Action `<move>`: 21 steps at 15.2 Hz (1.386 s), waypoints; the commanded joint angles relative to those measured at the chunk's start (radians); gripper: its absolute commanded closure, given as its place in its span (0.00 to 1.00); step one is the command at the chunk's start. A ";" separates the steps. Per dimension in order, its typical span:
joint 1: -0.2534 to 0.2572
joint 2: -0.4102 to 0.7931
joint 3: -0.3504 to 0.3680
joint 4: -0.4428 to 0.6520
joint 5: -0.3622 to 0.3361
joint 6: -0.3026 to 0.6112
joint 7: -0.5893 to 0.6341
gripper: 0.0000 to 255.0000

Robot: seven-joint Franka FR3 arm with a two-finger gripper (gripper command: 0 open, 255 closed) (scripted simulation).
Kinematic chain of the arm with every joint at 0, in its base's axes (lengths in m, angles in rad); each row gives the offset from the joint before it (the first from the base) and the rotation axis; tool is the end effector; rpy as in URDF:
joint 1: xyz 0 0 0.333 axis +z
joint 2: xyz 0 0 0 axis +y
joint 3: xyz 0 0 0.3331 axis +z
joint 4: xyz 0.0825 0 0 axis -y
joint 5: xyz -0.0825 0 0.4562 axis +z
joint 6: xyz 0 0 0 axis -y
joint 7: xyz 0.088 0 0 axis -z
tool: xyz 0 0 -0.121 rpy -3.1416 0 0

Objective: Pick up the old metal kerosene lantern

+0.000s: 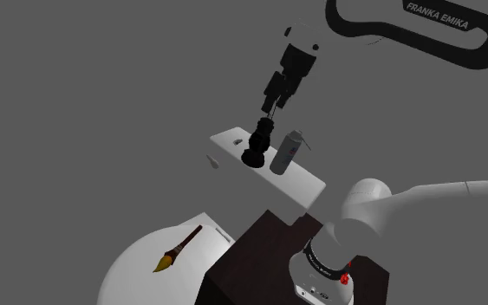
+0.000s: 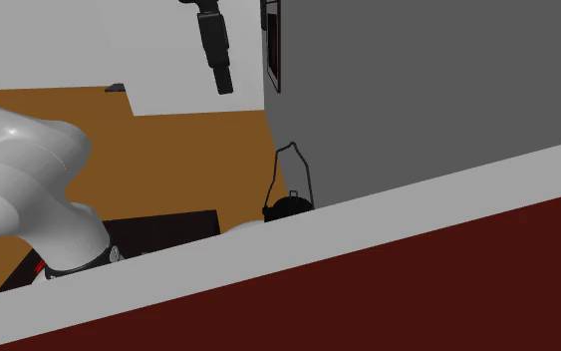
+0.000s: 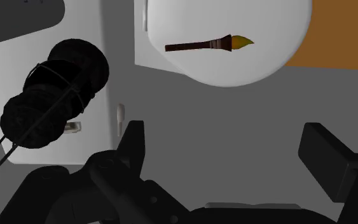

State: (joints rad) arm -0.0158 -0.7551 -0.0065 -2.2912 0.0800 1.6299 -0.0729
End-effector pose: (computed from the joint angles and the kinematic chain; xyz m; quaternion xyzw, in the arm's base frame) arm 0.3839 0.0001 0.6186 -0.9977 -0.0255 -0.0488 0.0400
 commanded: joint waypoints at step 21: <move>0.174 0.265 -0.679 -0.021 -0.002 0.299 -1.020 0.00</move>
State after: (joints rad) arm 0.1515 -0.5020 -0.6716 -2.3052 0.0726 1.9120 -1.0709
